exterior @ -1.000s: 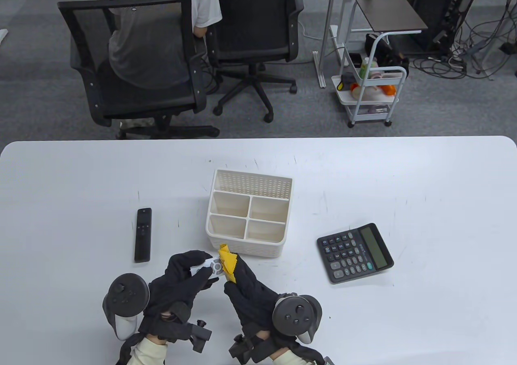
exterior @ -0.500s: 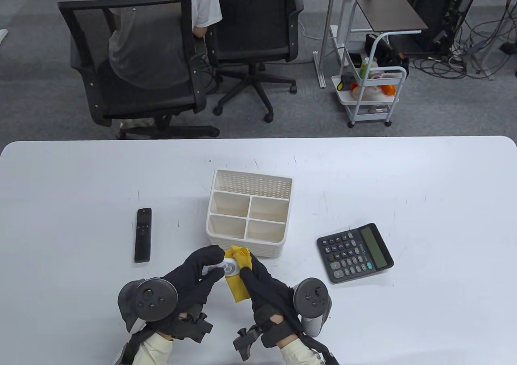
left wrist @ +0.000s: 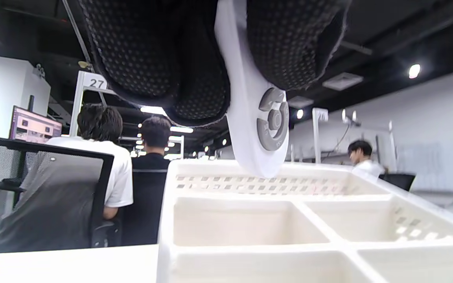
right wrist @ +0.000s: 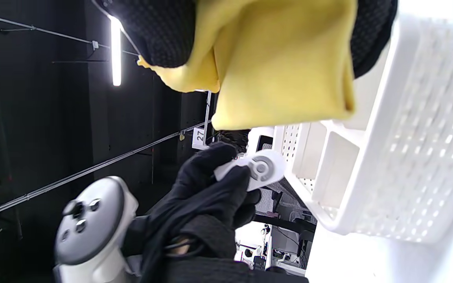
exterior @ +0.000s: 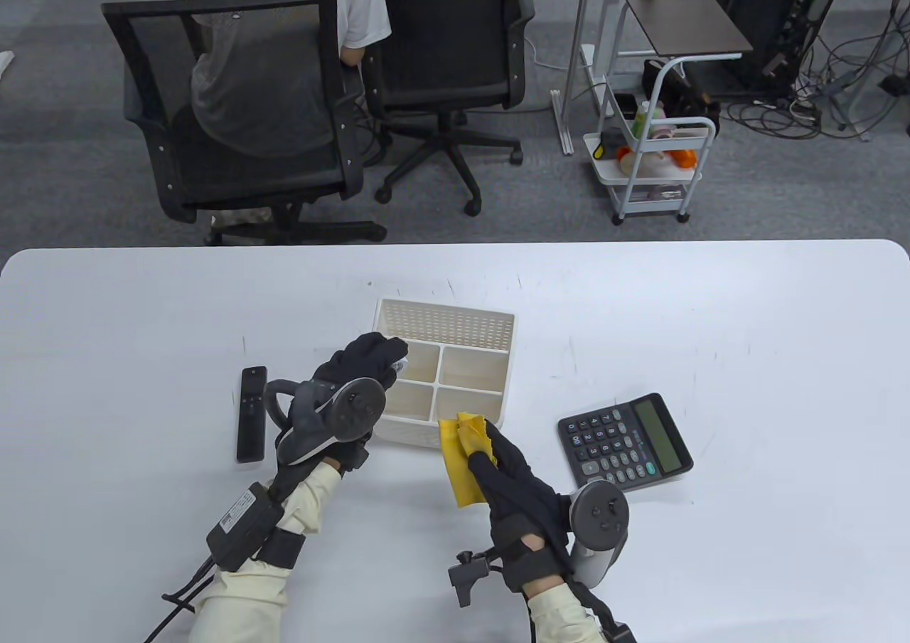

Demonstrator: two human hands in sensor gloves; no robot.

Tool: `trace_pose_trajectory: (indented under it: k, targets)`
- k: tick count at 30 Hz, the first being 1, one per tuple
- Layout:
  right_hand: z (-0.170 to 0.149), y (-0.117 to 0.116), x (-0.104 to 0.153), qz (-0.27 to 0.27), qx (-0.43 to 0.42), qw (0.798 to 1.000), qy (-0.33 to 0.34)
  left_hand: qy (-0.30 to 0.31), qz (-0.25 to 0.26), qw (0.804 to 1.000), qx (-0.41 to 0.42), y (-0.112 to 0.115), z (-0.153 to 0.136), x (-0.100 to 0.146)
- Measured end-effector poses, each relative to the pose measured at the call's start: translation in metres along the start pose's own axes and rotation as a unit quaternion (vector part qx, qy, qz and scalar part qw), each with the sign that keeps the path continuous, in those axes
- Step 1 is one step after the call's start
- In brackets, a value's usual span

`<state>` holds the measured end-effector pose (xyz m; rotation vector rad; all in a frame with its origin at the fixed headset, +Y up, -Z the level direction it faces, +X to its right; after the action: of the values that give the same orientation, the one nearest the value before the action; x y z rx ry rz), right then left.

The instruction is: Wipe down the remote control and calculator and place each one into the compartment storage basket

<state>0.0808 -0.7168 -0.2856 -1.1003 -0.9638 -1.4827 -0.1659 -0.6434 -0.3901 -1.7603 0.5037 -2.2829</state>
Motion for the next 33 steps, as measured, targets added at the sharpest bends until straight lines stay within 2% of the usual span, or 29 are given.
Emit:
trace_pose_trajectory:
  k: [7, 11, 16, 19, 27, 33]
  targets:
    - [-0.003, 0.011, -0.005, -0.010, 0.004, 1.000, -0.007, 0.048, -0.050, 0.993, -0.093, 0.033, 0.012, -0.018]
    - [-0.006, 0.010, -0.006, -0.004, -0.006, 1.000, -0.014, 0.051, -0.077, 0.989, -0.112, 0.043, 0.016, -0.020]
    - [-0.006, 0.010, -0.005, -0.005, -0.006, 1.000, -0.015, 0.055, -0.085, 0.983, -0.152, 0.052, 0.017, -0.017]
    - [-0.006, 0.009, -0.004, -0.003, -0.008, 1.000, -0.016, 0.054, -0.091, 0.984, -0.143, 0.057, 0.016, -0.014]
    - [-0.006, 0.008, -0.003, 0.002, -0.006, 1.000, -0.016, 0.055, -0.110, 0.985, -0.121, 0.059, 0.016, -0.009]
    - [-0.007, 0.007, -0.004, 0.004, -0.002, 1.000, -0.015, 0.041, -0.094, 0.988, -0.112, 0.041, -0.004, 0.003]
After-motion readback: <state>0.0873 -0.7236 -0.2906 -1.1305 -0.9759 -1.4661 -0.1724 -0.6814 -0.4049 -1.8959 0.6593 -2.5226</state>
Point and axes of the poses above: the tracker on the back of each hand, its own z axis roughly to the thumb side, its own x axis roughly from the fingertips to the wrist, y = z × x, the point moved 1 cm from there along -x, roughly from the wrist to the fingertips, and after that the axes turned 9 degrees about -x, right-handed, at the moved point
